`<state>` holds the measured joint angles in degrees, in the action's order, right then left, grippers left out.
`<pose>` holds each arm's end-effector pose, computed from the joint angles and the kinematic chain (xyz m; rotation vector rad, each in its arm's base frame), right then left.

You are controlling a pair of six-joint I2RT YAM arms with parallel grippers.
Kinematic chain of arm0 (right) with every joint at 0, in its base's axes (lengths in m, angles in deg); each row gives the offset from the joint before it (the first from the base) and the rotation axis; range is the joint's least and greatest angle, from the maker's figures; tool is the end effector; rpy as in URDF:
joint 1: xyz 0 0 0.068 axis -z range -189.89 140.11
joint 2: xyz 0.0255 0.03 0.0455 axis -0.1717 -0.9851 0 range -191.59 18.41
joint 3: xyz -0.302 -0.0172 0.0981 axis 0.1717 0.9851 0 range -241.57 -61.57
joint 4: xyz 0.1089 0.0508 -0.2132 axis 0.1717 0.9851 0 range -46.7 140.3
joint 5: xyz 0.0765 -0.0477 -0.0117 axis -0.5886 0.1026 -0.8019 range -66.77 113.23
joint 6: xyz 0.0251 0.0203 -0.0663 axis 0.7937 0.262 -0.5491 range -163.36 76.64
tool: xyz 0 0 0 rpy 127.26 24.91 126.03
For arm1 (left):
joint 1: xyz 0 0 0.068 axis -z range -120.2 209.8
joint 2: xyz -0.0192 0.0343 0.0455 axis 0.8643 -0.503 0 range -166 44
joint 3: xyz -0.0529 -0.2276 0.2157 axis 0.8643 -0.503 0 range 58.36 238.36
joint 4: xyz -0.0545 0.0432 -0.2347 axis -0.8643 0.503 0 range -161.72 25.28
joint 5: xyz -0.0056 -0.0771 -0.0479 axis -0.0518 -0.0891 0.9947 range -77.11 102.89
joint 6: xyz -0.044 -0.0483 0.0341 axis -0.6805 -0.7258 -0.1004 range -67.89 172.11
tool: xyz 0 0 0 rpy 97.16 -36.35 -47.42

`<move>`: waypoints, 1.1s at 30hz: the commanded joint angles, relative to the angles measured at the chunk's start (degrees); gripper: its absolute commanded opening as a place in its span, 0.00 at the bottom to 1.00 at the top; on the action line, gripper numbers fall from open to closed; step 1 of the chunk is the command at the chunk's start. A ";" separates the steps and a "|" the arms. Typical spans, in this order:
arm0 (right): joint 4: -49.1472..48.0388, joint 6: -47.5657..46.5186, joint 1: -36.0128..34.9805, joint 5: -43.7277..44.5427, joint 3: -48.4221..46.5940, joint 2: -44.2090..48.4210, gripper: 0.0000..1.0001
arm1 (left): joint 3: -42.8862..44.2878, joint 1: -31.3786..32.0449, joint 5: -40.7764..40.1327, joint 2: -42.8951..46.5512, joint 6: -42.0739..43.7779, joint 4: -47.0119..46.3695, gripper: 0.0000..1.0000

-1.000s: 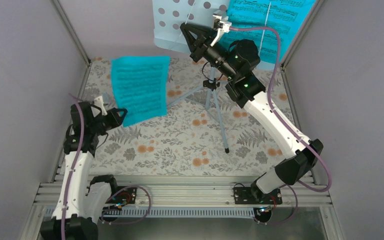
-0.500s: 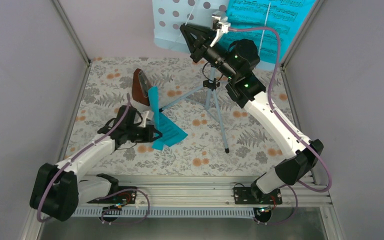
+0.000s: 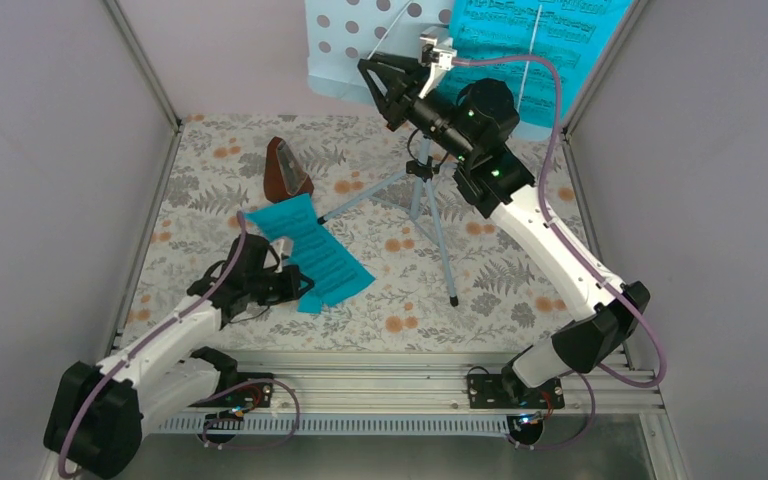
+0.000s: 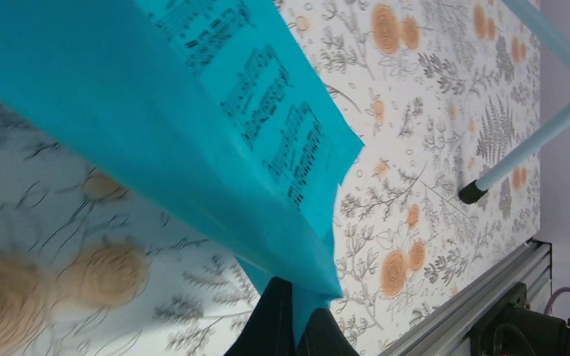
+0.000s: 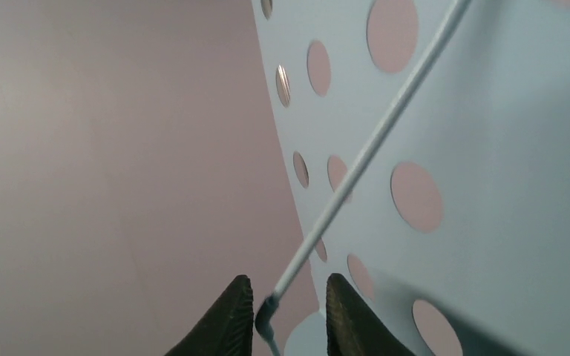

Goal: Pack up the instrument practice props

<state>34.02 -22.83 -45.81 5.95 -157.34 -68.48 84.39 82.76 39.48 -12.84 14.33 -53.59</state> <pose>0.2682 0.2170 0.5593 -0.4478 1.2621 1.0310 0.1372 -0.0881 0.2112 -0.1060 2.5755 -1.0094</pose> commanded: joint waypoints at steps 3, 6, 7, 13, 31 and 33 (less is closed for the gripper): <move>1.21 -0.56 0.14 -0.30 1.81 2.01 0.55 | -1.47 -1.91 -5.15 7.85 -4.15 7.86 0.13; 0.79 -0.31 0.15 -0.32 2.63 3.17 0.76 | 1.28 -2.43 -8.52 11.34 -3.64 11.42 0.60; 0.79 -0.32 0.22 -0.42 2.81 3.54 0.80 | 2.68 -2.60 -10.15 12.47 -3.49 12.88 0.71; 2.22 -0.92 0.24 -2.85 3.63 6.21 0.98 | 13.39 -3.25 -24.15 18.43 -2.49 22.97 1.00; 13.91 -14.12 0.15 -22.00 29.87 22.45 1.00 | 36.36 -1.63 -9.09 12.67 16.45 10.03 0.89; 14.91 -14.17 0.15 -21.41 32.54 24.63 1.00 | 39.01 -0.59 -6.51 10.36 17.78 8.27 0.88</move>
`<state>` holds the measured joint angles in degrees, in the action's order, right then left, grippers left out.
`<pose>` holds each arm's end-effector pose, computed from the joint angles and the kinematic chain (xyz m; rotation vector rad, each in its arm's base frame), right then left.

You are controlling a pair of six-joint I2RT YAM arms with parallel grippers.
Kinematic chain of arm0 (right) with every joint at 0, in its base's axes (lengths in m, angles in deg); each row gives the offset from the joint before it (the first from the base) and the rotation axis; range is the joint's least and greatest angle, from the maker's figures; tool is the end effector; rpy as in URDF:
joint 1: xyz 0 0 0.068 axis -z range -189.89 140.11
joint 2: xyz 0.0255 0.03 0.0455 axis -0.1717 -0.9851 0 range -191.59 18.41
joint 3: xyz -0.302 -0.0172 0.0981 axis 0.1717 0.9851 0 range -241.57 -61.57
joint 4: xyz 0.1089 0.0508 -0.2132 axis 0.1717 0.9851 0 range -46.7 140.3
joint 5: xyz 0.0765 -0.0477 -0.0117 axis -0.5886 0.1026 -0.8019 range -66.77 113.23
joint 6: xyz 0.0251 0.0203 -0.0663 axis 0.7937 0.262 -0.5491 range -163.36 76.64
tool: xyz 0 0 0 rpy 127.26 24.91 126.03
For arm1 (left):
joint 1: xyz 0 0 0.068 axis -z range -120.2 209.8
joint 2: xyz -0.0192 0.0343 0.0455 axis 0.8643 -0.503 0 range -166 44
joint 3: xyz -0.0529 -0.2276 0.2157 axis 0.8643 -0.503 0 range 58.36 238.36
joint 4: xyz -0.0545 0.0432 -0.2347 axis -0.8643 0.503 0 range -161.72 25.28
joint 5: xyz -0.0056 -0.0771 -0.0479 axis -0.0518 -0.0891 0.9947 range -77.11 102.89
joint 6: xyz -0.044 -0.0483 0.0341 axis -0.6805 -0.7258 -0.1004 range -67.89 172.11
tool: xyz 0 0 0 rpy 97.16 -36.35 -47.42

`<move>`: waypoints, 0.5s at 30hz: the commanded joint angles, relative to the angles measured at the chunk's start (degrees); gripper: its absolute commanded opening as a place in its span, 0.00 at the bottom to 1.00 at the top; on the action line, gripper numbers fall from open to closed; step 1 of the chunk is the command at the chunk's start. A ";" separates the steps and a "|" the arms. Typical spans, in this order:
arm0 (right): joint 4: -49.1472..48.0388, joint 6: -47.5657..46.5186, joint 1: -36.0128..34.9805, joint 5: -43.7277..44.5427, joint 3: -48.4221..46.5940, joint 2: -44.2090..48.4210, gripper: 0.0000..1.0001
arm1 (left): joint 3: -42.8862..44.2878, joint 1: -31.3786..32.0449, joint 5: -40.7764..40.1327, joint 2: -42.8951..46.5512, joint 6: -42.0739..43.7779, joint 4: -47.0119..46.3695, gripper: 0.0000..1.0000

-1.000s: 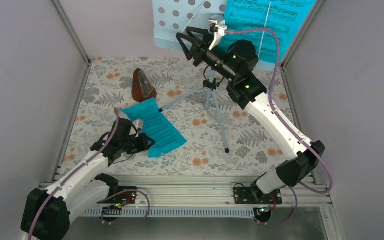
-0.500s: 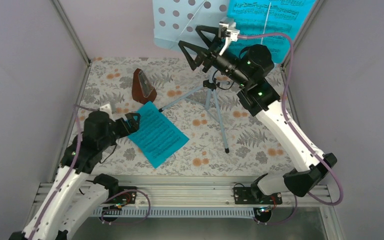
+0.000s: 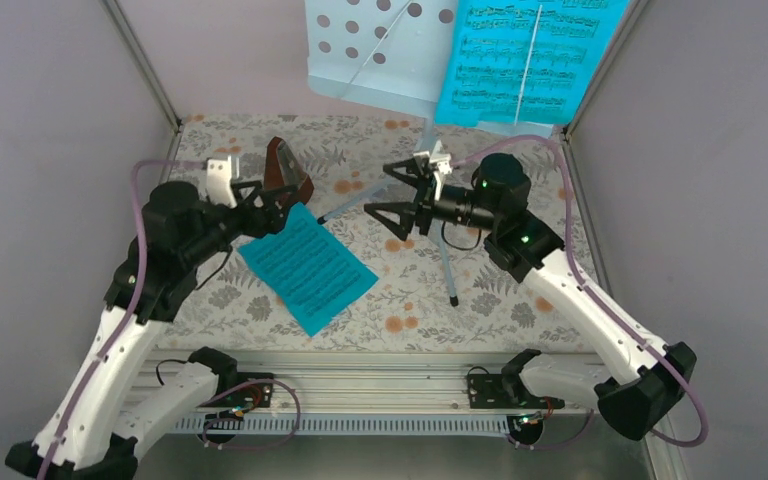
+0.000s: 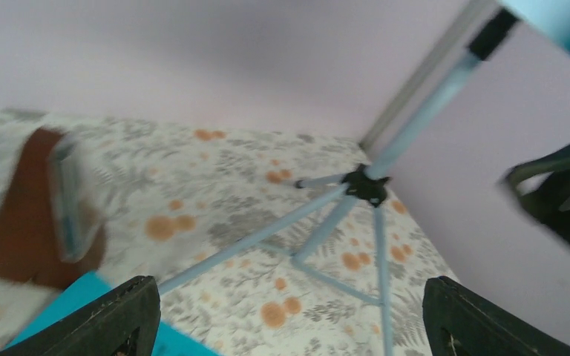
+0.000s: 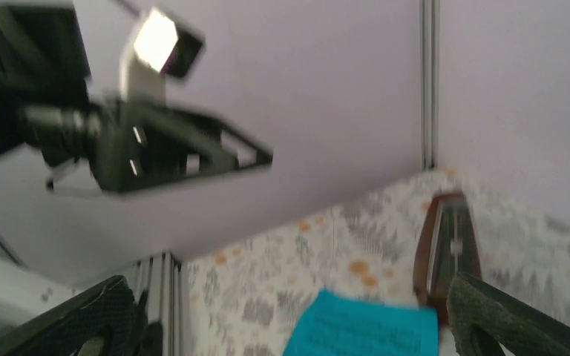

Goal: Pack up the instrument practice props

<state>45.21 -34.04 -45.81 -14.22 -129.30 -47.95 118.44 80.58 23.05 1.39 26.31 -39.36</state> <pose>0.1756 0.1735 0.4622 -0.8953 1.4408 1.1157 0.1086 -0.0528 0.4145 0.0460 1.8891 -0.7269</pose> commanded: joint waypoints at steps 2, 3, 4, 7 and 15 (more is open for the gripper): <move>5.08 -2.71 0.14 -2.07 5.64 5.61 1.00 | 7.56 2.29 12.55 -5.86 6.77 -7.49 0.85; 5.95 -2.68 0.11 -2.08 6.01 6.42 0.98 | 8.83 2.74 14.02 -6.84 7.01 -8.22 0.84; 6.73 -2.53 0.14 -1.20 6.33 7.37 0.97 | 10.23 3.35 15.36 -7.71 7.07 -9.03 0.83; 10.47 -2.16 0.14 4.18 5.86 10.71 0.96 | 14.85 6.40 18.87 -10.89 7.43 -11.00 0.82; 28.06 -2.43 0.24 20.58 -12.71 14.11 0.95 | 28.76 23.30 8.71 -23.79 9.11 -9.59 0.80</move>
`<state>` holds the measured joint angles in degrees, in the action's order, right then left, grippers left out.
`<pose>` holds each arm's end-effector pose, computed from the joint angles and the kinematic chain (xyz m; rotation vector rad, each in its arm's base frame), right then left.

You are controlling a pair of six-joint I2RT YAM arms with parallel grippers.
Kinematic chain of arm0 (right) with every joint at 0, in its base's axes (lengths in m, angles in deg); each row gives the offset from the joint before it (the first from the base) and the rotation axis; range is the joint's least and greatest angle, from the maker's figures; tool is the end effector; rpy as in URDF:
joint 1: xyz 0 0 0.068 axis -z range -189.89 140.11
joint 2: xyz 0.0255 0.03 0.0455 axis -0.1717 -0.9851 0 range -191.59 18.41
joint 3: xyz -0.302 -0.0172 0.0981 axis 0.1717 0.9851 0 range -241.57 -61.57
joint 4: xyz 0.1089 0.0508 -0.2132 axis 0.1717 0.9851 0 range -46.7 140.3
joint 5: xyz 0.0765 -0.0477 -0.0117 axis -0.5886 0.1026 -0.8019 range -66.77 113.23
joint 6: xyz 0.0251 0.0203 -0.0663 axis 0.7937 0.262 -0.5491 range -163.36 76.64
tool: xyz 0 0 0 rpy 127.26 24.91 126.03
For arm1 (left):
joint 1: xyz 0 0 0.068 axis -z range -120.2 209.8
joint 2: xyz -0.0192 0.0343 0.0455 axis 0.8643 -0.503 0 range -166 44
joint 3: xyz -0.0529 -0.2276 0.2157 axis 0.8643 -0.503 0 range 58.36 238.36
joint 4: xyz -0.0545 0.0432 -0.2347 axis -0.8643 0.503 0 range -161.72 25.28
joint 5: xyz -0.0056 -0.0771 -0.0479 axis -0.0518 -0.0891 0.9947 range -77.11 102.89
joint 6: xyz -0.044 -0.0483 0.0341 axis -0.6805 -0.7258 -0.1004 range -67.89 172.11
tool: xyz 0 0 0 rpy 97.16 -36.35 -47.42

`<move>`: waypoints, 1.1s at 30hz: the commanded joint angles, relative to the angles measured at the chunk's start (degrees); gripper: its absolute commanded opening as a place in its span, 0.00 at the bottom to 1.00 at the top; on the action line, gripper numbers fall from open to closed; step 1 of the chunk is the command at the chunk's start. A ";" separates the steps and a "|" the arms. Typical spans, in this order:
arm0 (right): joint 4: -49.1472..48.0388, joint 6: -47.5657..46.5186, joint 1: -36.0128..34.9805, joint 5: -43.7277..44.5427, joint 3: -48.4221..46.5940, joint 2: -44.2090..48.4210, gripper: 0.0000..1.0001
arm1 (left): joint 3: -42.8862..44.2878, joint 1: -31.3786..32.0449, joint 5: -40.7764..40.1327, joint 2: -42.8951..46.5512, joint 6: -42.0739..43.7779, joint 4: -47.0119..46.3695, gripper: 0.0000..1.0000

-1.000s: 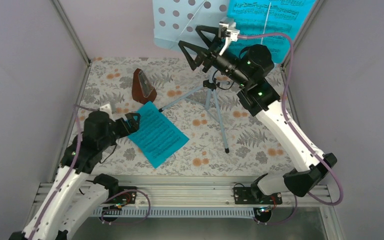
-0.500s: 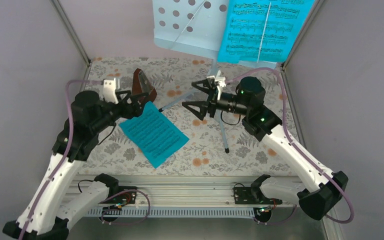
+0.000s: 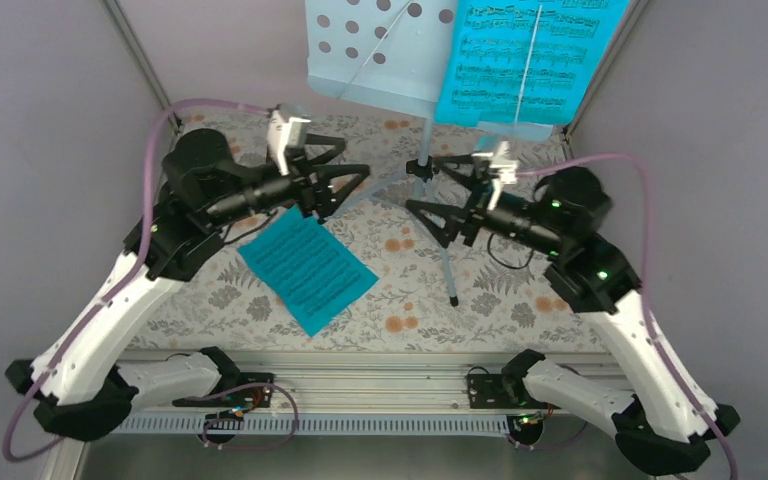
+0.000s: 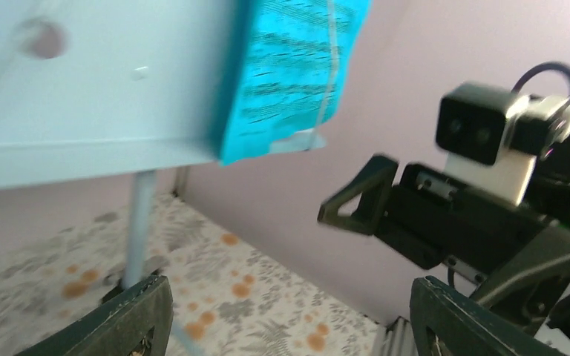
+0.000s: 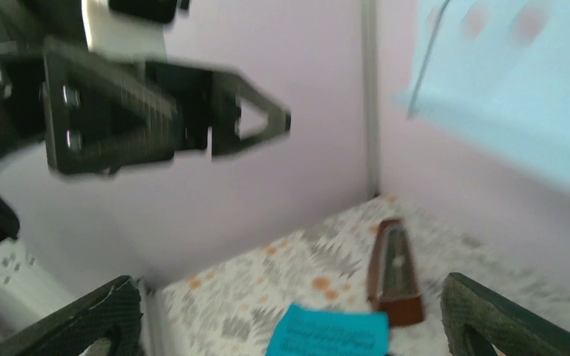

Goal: Pack up the instrument practice props

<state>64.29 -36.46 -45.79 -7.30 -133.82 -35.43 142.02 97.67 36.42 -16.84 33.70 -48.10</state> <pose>0.1115 0.1194 0.4871 -0.8297 1.4897 0.9946 0.1312 -0.1332 0.5261 0.6159 1.5773 -1.0759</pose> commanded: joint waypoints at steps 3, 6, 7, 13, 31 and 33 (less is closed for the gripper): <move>12.52 0.57 0.22 27.65 -15.06 -0.53 0.99 | 12.48 11.03 -8.92 -12.11 2.74 1.20 0.79; 15.55 0.23 0.30 36.58 -22.52 -4.59 1.00 | 24.09 12.95 -10.37 -19.97 3.20 6.17 0.79; 16.41 0.06 0.26 38.32 -24.93 -6.02 1.00 | 27.47 13.21 -10.50 -22.41 3.27 7.66 0.79; 17.69 -0.85 0.84 49.42 -32.41 -10.34 1.00 | 36.78 13.33 -15.20 -29.48 4.69 11.18 0.79; 17.34 0.02 9.94 45.60 -35.42 -13.69 0.85 | 48.53 12.76 -12.88 -40.73 3.72 10.02 0.70; 17.02 0.30 10.67 44.08 -35.07 -13.81 0.80 | 48.52 12.68 -12.37 -41.23 3.50 9.45 0.67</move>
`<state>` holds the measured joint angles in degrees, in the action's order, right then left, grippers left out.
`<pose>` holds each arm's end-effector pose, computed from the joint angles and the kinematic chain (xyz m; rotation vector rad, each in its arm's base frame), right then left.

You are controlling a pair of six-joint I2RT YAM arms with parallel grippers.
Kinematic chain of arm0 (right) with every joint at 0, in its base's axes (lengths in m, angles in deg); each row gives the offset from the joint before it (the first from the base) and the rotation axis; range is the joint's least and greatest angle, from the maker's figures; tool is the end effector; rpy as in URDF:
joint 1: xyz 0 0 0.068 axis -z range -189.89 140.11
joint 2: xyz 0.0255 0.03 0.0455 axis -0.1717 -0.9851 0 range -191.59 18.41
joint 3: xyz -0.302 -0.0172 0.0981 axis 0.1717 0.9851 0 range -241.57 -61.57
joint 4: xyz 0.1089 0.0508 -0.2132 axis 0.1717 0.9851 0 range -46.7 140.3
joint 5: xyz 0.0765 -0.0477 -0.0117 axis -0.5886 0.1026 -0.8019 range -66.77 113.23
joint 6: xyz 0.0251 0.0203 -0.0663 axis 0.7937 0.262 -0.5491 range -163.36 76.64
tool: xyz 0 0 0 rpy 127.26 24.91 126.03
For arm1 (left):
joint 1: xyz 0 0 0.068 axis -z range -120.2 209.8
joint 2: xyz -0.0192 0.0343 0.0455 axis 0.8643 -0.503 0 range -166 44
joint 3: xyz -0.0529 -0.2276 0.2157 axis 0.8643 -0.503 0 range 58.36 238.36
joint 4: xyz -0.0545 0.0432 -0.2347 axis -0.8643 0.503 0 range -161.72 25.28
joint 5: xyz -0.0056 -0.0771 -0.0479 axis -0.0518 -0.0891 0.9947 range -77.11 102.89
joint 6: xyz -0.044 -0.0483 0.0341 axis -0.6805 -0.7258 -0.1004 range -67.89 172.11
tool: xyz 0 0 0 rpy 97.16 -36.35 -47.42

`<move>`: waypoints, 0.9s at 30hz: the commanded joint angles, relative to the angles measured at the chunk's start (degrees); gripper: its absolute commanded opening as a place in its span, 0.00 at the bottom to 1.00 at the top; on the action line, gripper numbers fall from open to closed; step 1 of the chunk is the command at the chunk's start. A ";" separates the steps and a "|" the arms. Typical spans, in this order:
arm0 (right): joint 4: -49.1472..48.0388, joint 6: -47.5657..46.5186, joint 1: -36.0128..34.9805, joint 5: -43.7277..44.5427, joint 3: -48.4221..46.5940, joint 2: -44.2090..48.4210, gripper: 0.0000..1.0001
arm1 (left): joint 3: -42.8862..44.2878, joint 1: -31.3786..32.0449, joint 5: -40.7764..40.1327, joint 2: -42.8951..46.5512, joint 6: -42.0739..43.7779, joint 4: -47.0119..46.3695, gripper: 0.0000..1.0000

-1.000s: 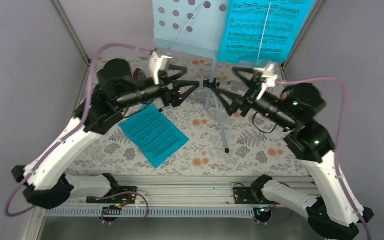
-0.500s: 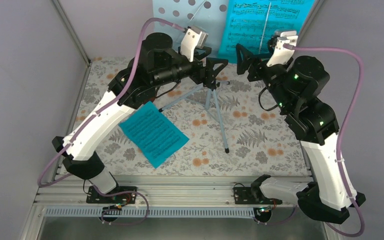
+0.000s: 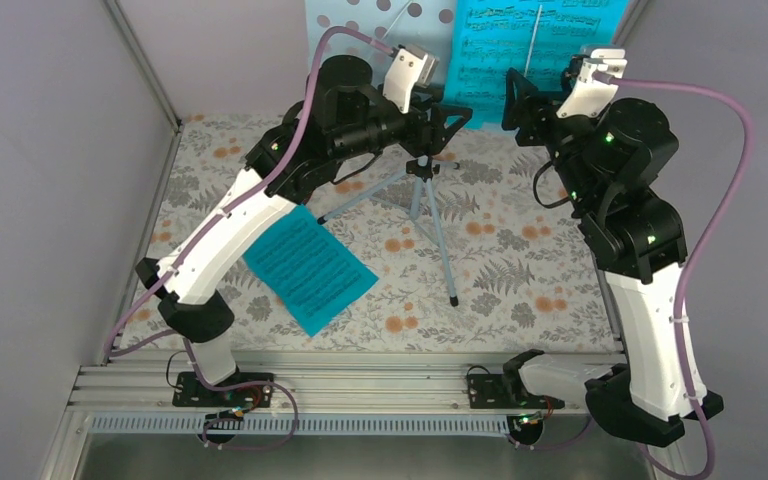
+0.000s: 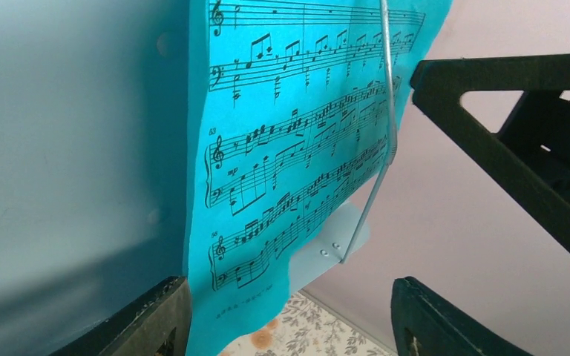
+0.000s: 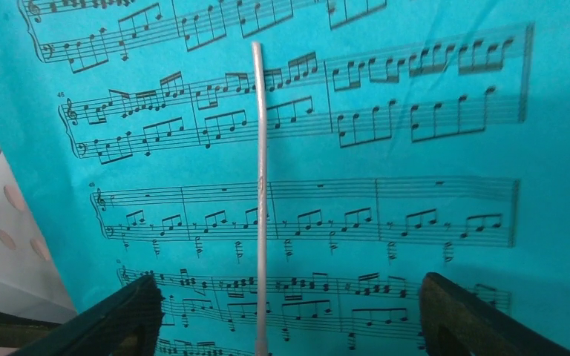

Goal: Pack up the instrument practice props

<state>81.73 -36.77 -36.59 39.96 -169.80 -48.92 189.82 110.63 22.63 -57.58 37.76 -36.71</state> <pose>0.1559 0.0586 0.5998 -0.0355 1.5341 0.2398 0.2342 -0.3040 0.5707 0.6785 1.6227 -0.9893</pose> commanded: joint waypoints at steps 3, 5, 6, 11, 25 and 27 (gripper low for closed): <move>-1.33 1.03 2.31 -5.31 1.47 -0.27 0.70 | 1.69 -0.35 1.86 -1.64 -0.64 -1.82 0.61; -1.83 1.09 2.51 -6.36 1.90 -0.13 0.63 | 2.10 -0.36 1.37 -2.17 -0.74 -1.49 0.58; -2.07 1.09 2.60 -6.74 2.09 -0.07 0.61 | 2.09 -0.38 0.77 -2.20 -0.84 -1.32 0.58; -2.99 1.05 2.92 -8.10 2.94 0.12 0.60 | 0.11 -0.46 -4.50 -0.95 -0.39 -1.11 0.57; -4.72 1.26 3.41 -10.57 4.52 -0.32 0.44 | 0.42 -1.08 5.35 -3.56 -0.58 -6.33 0.47; -4.93 1.40 3.37 -11.08 4.72 -0.35 0.41 | 1.99 -1.08 7.41 -4.74 -0.67 -7.03 0.42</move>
<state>78.78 -35.79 -33.75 30.56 -165.67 -49.20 188.16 109.67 23.68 -59.70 37.30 -40.43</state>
